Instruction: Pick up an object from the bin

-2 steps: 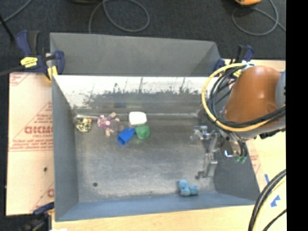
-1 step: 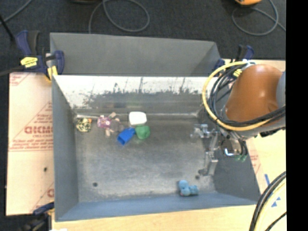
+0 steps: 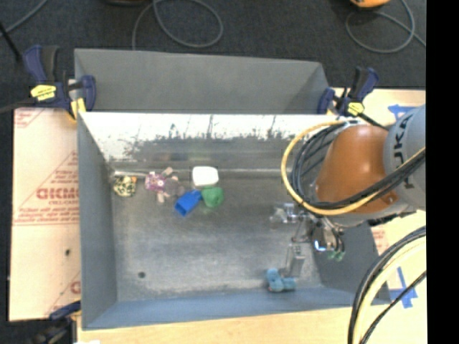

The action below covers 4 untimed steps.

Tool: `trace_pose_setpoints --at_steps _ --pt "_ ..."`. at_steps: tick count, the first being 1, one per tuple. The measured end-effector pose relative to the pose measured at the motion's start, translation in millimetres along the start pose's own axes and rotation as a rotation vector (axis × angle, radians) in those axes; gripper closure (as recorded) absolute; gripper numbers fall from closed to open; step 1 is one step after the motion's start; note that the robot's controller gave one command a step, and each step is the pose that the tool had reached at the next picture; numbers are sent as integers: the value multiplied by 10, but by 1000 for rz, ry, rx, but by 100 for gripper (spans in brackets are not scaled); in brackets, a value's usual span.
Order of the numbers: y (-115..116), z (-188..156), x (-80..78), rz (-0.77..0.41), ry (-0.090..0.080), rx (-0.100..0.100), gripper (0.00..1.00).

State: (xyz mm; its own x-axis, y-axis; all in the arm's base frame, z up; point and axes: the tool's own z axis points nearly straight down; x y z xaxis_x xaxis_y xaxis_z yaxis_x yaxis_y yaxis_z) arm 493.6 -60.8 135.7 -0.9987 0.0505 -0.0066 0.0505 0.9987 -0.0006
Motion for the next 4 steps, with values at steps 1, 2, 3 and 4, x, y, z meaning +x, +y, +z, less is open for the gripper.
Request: trace_pose_setpoints --at_steps 1,2,3,4 --pt "47 443 73 8 9 1 0" --pt "87 132 131 230 -1 0 0" --pt "-240 559 118 248 3 1 0" --pt "72 642 199 479 -4 -1 100"
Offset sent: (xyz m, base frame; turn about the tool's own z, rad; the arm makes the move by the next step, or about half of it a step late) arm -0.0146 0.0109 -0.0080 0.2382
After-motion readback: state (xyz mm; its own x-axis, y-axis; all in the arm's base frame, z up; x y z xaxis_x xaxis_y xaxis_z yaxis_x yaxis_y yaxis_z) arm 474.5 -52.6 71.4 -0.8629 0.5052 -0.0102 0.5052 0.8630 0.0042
